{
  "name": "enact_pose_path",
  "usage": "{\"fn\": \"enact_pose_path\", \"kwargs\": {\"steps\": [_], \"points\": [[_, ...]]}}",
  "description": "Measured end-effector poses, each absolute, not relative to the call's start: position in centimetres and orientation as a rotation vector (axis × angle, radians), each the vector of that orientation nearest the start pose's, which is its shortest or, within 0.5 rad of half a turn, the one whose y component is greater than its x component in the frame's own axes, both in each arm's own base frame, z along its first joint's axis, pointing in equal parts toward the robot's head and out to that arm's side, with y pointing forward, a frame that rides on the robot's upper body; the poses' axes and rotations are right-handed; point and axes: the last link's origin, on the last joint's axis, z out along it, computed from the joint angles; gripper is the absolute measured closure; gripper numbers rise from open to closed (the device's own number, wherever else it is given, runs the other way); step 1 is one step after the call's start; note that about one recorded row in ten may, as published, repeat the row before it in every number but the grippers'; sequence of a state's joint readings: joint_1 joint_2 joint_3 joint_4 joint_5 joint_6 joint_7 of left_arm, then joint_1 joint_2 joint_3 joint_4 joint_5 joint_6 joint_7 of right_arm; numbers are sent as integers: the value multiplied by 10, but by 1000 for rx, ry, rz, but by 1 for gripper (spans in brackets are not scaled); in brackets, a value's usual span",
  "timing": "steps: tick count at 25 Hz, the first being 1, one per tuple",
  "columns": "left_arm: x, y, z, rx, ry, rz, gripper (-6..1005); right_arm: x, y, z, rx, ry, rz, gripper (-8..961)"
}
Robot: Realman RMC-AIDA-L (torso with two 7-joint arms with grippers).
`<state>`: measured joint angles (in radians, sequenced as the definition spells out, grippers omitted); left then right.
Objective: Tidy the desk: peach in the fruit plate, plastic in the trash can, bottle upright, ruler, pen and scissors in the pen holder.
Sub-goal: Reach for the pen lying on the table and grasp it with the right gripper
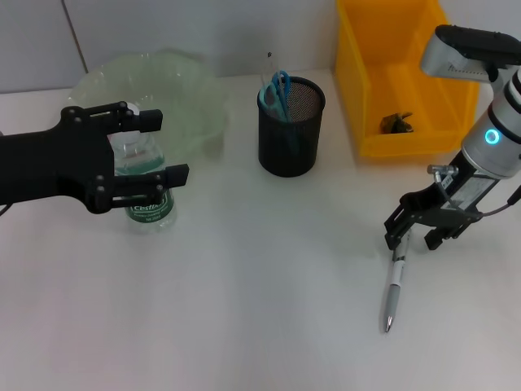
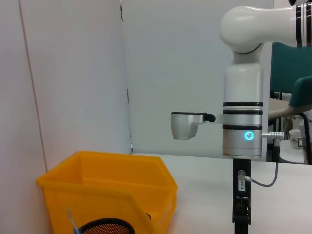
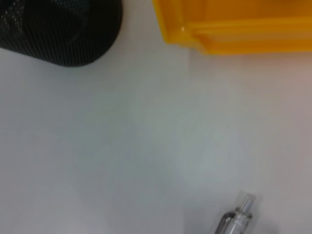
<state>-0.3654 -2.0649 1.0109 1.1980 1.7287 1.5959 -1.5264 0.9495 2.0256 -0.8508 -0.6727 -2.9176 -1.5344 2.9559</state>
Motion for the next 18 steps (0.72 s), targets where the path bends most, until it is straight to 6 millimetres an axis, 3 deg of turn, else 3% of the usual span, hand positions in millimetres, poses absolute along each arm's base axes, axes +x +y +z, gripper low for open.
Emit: {"fn": "enact_pose_path", "kwargs": {"steps": [18], "points": [[-194,324,53,-2749,-152,-689,216,218,403,1,-2040,1779,-617,319]]}}
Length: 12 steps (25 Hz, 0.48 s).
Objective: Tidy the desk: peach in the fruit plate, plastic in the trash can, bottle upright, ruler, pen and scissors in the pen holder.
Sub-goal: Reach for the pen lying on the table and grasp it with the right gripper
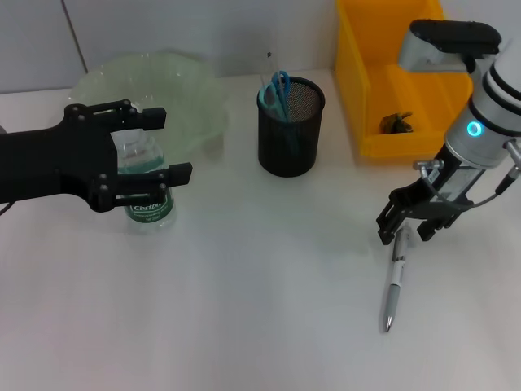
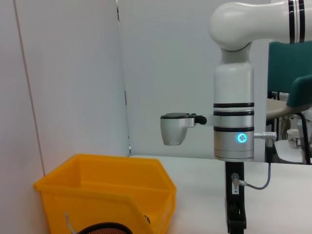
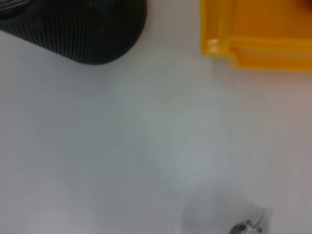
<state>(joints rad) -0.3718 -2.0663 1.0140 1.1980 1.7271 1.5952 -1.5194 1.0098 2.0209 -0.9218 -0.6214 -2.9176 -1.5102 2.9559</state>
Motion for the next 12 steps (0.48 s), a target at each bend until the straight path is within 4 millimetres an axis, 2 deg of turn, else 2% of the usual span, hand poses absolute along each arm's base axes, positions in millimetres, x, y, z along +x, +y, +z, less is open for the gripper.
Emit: {"fn": "enact_pose_path", "kwargs": {"steps": [4,12], "points": [[-193,325,53,-2750,-147,-689,216,213,404,-3,-2058,1732,-658,317],[-192,325,52,-2751,-141,-691,216,217,404,-5,-2050,1723,-670,320]]}}
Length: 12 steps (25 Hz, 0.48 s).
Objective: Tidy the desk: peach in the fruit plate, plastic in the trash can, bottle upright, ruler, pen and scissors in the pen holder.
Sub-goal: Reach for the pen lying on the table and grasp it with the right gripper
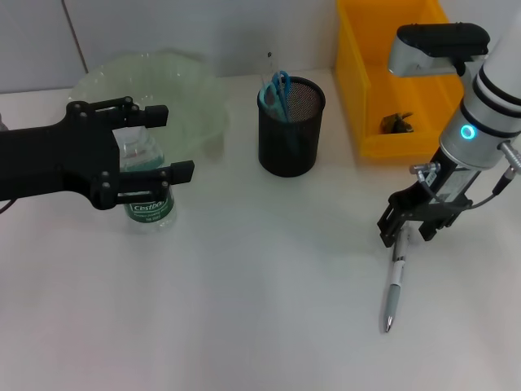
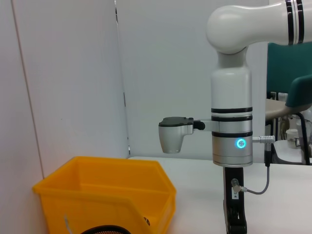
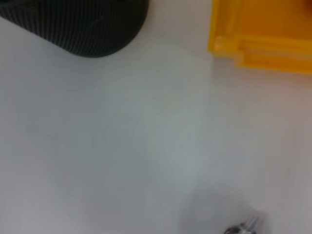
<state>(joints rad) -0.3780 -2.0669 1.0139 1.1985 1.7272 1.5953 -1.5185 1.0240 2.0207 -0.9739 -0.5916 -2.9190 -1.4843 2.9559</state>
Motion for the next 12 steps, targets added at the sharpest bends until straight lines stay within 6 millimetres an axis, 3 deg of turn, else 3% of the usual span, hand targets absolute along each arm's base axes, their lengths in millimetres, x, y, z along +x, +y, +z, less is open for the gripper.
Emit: {"fn": "enact_pose_path", "kwargs": {"steps": [12], "points": [[-192,325,52,-2751,-130,-691,216,221,404,-7,-2045,1698,-689,318]]}}
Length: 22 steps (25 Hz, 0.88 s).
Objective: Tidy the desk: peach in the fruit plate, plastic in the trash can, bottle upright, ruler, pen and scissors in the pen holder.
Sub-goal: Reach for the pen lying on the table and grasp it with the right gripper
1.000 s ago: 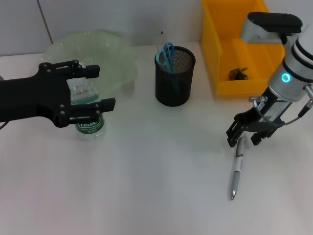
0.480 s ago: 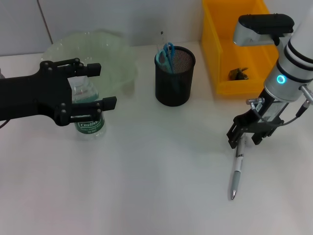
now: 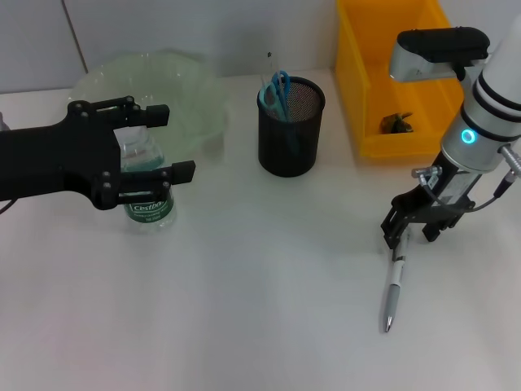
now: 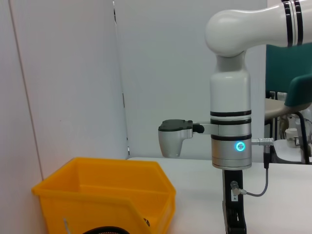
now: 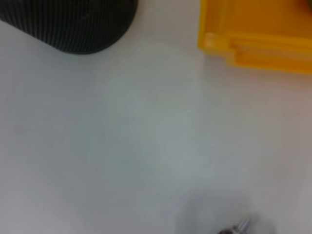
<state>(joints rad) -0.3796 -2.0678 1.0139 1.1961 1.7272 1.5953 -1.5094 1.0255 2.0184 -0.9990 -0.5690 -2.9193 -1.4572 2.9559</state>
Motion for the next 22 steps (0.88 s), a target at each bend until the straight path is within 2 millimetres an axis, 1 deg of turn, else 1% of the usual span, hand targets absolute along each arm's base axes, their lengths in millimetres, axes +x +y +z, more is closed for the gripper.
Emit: {"fn": "enact_pose_path", "kwargs": {"steps": [22], "points": [[-191,326,51,-2751,-108,-689,216,217,405,-9,-2059,1684,-689,319]]}}
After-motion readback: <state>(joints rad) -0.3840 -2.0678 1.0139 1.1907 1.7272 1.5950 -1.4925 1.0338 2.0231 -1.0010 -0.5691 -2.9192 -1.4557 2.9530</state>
